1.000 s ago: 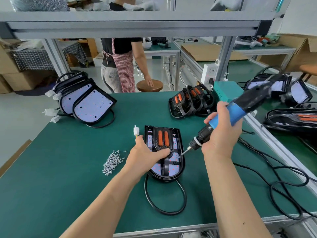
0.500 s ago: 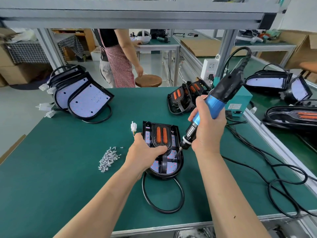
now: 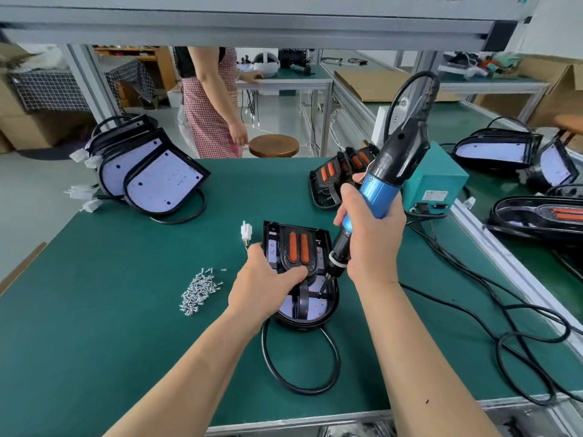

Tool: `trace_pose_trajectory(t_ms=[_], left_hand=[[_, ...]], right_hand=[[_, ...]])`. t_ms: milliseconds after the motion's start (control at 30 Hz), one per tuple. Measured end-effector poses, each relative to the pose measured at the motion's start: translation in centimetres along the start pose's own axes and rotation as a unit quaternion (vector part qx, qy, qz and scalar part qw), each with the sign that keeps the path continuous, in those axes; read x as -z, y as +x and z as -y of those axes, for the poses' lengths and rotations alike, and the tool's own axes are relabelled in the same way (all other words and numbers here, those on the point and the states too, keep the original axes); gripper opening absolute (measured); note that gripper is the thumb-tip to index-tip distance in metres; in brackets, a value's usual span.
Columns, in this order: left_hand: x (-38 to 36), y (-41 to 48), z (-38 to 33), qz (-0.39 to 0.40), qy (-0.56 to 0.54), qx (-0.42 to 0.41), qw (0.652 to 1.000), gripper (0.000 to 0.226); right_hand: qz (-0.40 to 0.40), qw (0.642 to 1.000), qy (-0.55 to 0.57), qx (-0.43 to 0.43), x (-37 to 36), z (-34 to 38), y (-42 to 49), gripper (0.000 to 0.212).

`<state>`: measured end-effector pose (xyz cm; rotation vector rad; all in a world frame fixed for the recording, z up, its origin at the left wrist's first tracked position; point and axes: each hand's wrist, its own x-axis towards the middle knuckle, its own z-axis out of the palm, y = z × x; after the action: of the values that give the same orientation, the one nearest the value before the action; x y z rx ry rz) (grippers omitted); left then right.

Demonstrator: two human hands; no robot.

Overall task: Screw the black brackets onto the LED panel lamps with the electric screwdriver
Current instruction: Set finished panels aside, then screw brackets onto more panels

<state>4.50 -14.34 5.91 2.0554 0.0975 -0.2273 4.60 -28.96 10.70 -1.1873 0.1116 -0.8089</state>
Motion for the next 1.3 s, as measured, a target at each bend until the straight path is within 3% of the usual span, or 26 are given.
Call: trace_pose_trajectory(t_ms=[333, 567, 900, 1200, 1300], left_hand=[[-0.5, 0.1, 0.3, -0.029, 0.026, -0.012, 0.999, 0.058], [-0.6, 0.1, 0.3, -0.039, 0.035, -0.011, 0.999, 0.056], [-0.3, -0.4, -0.1, -0.029, 0.026, -0.01, 0.999, 0.057], [-0.2, -0.5, -0.2, -0.026, 0.019, -0.011, 0.999, 0.057], [-0.2, -0.6, -0.2, -0.026, 0.018, -0.011, 0.999, 0.057]], right_hand=[[0.016, 1.0, -0.008, -0.007, 0.1, -0.5, 0.6, 0.013], [0.098, 0.995, -0.01, 0.0, -0.9, -0.5, 0.1, 0.013], [0.05, 0.998, 0.025, -0.035, 1.2, -0.1, 0.0, 0.028], [-0.037, 0.991, 0.117, -0.053, 2.7, 0.1, 0.0, 0.018], [-0.094, 0.973, 0.192, -0.081, 3.4, 0.2, 1.1, 0.013]])
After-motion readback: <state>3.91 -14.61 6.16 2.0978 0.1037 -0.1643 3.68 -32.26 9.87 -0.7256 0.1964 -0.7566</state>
